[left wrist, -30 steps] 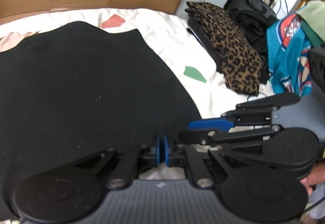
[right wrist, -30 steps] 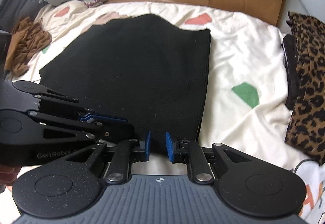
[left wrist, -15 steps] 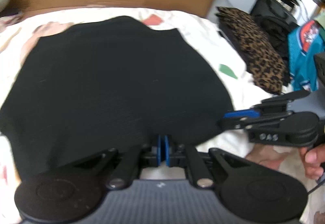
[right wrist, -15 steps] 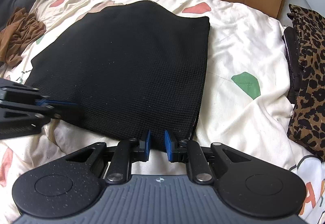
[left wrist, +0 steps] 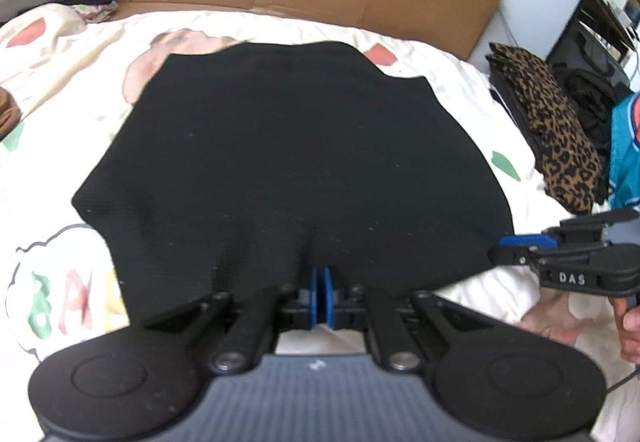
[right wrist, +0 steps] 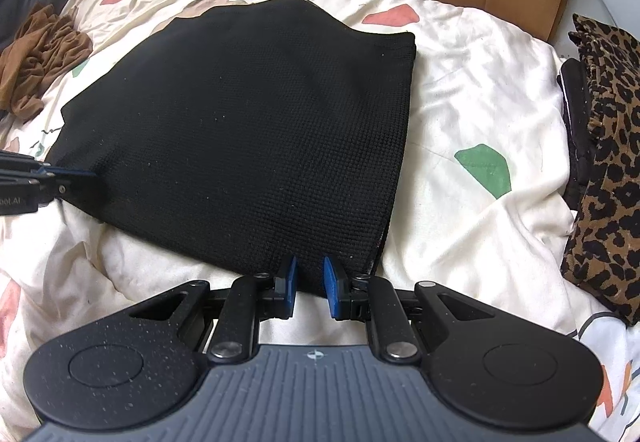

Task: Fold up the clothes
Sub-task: 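Grasp the folded black shorts edge with the left tool while the right tool grasps beside it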

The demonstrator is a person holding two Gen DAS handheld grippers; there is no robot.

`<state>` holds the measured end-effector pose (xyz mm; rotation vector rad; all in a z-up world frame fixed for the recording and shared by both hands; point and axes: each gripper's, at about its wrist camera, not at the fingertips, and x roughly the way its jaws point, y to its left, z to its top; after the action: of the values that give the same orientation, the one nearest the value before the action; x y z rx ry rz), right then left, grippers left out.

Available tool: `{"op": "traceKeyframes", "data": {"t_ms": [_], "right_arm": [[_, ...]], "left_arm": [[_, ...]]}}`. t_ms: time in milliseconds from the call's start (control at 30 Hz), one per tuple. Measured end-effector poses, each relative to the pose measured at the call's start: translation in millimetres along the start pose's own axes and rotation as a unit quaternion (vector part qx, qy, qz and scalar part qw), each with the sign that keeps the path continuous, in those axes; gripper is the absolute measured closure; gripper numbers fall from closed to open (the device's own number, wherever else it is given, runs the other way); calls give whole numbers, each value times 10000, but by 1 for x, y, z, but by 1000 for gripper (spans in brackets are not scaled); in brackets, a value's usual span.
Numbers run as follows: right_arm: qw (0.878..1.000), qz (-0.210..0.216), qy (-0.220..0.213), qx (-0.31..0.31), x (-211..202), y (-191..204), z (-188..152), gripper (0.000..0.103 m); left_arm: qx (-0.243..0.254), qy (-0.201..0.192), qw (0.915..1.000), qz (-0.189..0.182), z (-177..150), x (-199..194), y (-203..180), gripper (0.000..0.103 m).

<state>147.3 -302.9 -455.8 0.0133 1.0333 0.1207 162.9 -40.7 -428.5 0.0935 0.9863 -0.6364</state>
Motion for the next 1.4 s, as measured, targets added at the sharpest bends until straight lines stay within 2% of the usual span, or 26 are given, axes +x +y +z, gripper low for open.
{"op": "traceKeyframes", "data": {"t_ms": [67,433,567,633,800,933,1133,1267,1400], "right_arm": [[10000,-19,5,-5,0,0,0,83],[10000,-43,15,20,-1,-3,-1,83],[9997,-186,-5,-153,-3,2,-4,83],[9995,-270,4,-145,-4,1,-5,83],[9993,-321,7,178,-12,-10,-6,82],[9965,-185,-82,812,-20,-27,-7,80],[9772,448,-40,2073,-20,-54,-15,79],[9637,722,60,2571,-14,-59,-23,67],[9436,1020,75,3147,-6,-65,-31,67]], "left_arm": [[-102,-65,9999,35,1,-3,6,96],[-235,120,9992,312,-9,-11,27,95],[-368,118,9984,423,-11,-22,36,94],[-424,86,9974,577,-12,-28,41,79],[-592,140,9949,808,-20,-37,58,77],[-695,224,9939,832,-24,-38,67,77],[-644,283,9955,633,-28,-36,71,76],[-557,350,9961,592,-31,-31,70,75],[-394,372,9967,604,-32,-27,69,74]]}}
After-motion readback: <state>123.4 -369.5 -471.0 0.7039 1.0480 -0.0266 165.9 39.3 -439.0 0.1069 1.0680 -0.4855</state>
